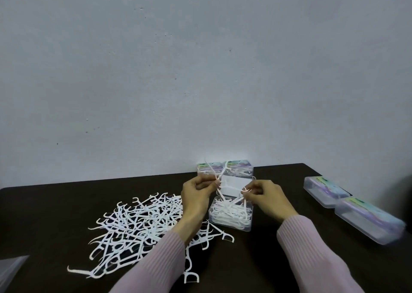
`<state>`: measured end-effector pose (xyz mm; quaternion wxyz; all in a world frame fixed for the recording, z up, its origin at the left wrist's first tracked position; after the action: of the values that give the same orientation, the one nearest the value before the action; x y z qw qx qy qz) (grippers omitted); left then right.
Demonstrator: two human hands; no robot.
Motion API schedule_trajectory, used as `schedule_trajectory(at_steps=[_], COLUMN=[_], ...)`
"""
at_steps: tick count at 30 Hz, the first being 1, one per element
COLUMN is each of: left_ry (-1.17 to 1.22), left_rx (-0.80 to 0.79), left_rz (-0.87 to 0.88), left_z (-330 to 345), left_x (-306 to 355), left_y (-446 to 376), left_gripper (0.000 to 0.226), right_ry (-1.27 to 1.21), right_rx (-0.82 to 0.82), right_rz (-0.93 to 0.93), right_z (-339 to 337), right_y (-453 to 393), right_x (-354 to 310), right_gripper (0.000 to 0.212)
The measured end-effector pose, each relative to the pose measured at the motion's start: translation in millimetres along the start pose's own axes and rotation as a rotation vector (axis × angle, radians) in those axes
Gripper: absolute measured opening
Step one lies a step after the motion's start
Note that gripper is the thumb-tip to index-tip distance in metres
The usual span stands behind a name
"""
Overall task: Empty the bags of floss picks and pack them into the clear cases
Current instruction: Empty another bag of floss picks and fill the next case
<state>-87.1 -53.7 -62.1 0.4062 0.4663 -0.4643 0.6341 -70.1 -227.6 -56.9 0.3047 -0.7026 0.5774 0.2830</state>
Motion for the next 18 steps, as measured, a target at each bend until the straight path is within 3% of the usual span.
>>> schedule_trajectory(at_steps=[12,15,18], left_ry=[-0.542,-0.666,-0.726], left_rx=[-0.236,-0.274,-0.299], left_rz=[0.212,0.27,0.299], left_z=[-8.7,-7.7,-7.4], left_x=[-6.2,-5.2,-7.2], left_y=[-5.7,-4.8,-5.9], left_gripper=[0.008,0.009,0.009], right_ry=[-0.128,-0.188,-0.223], right_rx=[0.064,0.082,0.108], right_rz=[0.062,0.062,0.049], right_z=[-5.1,-8.3,-11.0], right_y=[-2.8,-2.2,-0.7], right_x=[8.0,6.7,4.4], right_gripper=[0.003,0.016,0.012])
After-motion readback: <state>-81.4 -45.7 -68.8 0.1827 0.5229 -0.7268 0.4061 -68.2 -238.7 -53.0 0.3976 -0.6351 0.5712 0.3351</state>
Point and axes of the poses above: each hand's wrist, its own y-axis away from the middle knuckle, its own z-axis out of the palm, x = y × z, the point moved 4 cm from there along -y, towards the middle knuckle, and after that the axes turned 4 degrees about -x, right-handed, at the moved point
